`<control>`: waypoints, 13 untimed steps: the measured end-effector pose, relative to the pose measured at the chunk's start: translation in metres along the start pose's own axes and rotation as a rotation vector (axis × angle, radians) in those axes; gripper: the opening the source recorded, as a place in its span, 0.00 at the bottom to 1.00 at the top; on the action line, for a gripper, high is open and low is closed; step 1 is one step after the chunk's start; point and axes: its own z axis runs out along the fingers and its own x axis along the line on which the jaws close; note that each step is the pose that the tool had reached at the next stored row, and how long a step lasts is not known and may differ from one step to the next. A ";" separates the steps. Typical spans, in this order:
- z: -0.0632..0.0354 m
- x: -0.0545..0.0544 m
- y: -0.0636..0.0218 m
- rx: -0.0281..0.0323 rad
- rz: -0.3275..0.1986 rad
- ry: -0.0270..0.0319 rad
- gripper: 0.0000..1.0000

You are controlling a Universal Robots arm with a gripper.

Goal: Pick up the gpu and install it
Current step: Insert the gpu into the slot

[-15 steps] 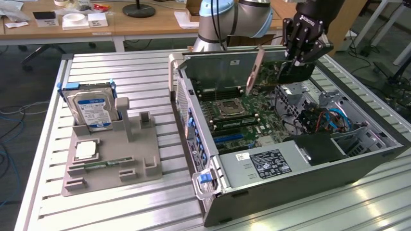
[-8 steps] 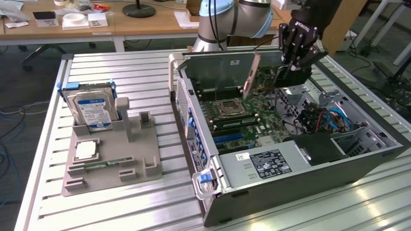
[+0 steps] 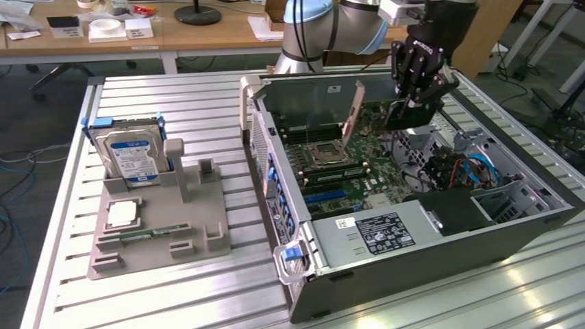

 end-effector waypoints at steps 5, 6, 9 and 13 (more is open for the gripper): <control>0.0013 0.000 0.0005 0.0000 0.000 0.0001 0.27; 0.0013 0.000 0.0005 0.0001 0.000 0.0001 0.27; 0.0014 0.000 0.0005 0.0000 0.000 0.0001 0.27; 0.0036 0.000 0.0005 0.0001 0.000 0.0000 0.27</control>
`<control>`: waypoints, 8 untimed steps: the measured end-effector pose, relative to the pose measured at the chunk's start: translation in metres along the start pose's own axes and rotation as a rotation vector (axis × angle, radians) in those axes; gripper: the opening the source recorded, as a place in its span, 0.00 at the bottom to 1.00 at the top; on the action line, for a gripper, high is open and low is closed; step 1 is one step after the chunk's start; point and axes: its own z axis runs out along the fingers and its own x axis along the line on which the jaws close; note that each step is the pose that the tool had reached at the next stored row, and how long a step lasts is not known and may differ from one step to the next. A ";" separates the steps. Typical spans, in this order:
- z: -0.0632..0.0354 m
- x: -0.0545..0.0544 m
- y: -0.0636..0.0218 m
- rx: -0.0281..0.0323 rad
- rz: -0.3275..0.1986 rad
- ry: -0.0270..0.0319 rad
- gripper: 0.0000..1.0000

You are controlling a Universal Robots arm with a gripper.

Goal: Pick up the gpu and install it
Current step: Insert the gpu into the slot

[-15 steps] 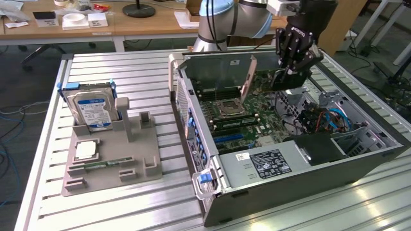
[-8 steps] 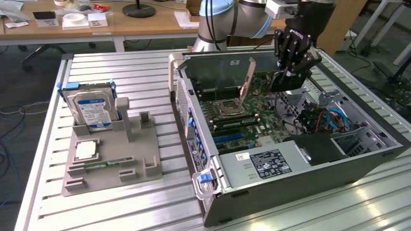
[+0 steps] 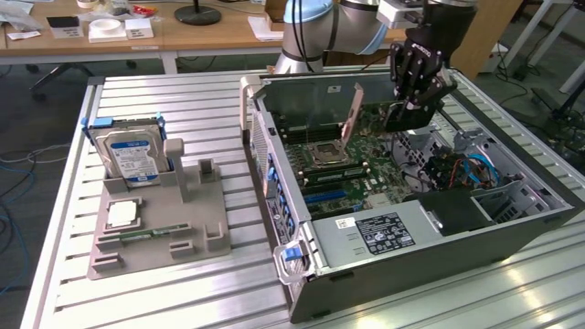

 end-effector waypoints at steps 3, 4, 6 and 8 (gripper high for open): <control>0.0001 0.000 0.0000 0.0000 0.000 0.0000 0.27; 0.0001 0.000 0.0000 0.0000 0.000 0.0000 0.27; 0.0002 0.000 0.0000 0.0000 0.000 0.0000 0.27; 0.0010 0.000 0.0000 0.0001 0.000 -0.0003 0.27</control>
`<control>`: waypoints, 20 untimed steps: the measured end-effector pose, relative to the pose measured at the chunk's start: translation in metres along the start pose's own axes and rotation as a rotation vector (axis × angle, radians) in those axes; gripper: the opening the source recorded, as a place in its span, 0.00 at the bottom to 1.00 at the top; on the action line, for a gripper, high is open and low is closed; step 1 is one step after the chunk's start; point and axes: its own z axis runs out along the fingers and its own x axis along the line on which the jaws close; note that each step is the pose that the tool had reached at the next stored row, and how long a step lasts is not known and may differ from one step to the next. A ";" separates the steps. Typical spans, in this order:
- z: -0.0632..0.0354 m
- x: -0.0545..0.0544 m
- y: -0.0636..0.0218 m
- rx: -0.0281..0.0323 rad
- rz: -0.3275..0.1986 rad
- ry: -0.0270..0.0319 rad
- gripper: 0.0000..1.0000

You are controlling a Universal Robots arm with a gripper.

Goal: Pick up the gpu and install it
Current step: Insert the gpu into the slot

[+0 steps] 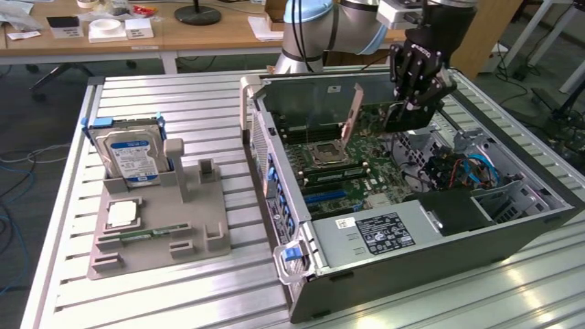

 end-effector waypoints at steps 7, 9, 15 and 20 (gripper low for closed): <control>0.0009 0.000 0.0000 -0.0001 0.000 0.0003 0.27; 0.0019 0.000 0.0000 0.0000 0.000 0.0000 0.27; 0.0047 0.000 0.0000 -0.0001 0.000 0.0005 0.27; 0.0052 0.000 0.0032 0.0003 0.000 0.0002 0.27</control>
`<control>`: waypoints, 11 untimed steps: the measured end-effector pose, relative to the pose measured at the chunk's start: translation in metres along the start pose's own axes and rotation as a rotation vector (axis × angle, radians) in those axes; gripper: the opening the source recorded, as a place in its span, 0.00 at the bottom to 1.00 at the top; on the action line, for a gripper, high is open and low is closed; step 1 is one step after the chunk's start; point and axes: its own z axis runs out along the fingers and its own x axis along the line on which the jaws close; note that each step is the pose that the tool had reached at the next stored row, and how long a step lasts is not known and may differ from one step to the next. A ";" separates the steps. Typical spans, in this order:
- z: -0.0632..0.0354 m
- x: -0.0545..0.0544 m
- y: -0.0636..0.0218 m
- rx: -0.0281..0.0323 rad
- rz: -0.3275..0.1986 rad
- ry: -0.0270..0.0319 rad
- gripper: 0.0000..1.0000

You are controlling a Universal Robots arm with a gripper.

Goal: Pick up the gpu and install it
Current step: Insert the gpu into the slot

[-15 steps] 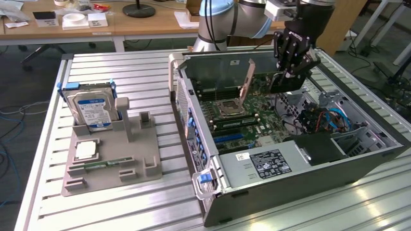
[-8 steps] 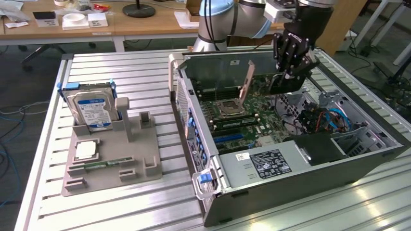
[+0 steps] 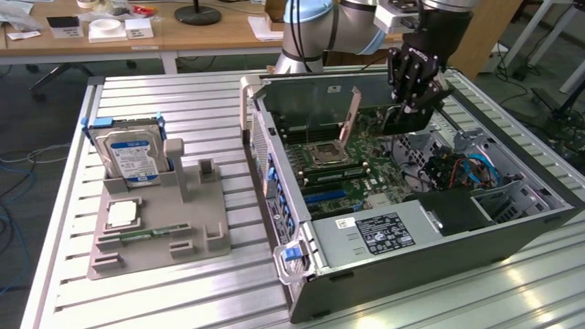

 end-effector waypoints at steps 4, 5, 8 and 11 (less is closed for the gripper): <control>0.0025 0.000 0.0017 0.0002 0.000 -0.0001 0.27; 0.0037 0.000 0.0017 0.0002 0.000 0.0000 0.27; 0.0047 0.000 0.0019 0.0001 0.000 0.0002 0.27; 0.0048 0.000 0.0019 0.0001 0.000 0.0001 0.27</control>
